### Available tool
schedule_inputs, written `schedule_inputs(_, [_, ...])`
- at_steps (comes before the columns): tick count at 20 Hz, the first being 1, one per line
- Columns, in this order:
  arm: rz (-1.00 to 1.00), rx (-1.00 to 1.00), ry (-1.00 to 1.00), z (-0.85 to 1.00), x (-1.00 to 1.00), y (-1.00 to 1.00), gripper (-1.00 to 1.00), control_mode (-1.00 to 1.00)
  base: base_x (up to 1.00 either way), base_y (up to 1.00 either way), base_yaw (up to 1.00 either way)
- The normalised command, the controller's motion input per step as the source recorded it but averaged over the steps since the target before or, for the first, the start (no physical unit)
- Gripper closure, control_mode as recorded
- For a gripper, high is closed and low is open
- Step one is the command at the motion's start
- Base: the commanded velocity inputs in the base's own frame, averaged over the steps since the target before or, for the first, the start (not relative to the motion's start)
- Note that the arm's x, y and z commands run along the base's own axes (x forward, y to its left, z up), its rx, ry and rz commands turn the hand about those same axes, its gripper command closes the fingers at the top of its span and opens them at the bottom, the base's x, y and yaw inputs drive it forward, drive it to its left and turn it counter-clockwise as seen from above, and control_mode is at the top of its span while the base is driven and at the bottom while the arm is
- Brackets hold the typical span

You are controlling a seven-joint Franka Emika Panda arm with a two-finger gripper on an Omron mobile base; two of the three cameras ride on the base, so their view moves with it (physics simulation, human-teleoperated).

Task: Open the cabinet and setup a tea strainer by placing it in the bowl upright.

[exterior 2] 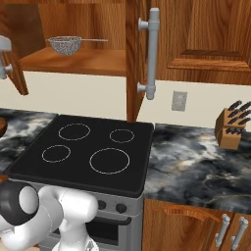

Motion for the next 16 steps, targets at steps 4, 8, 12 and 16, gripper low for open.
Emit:
schedule_inputs(4, [-0.04, 0.0, 0.01, 0.0, -0.19, 0.28, 1.0, -1.0, 0.0, 0.0, 0.0])
schedule_inputs(8, [-0.05, 0.0, 0.0, 0.0, -0.19, 0.3, 1.0, -1.0, 0.0, 0.0, 0.0])
schedule_inputs(12, [-0.06, 0.0, 0.0, 0.0, -0.09, 0.29, -1.0, -1.0, 0.0, 0.0, 0.0])
schedule_inputs(16, [-0.04, -0.01, 0.0, 0.0, 0.0, 0.06, -1.0, -1.0, 0.0, 0.0, 0.0])
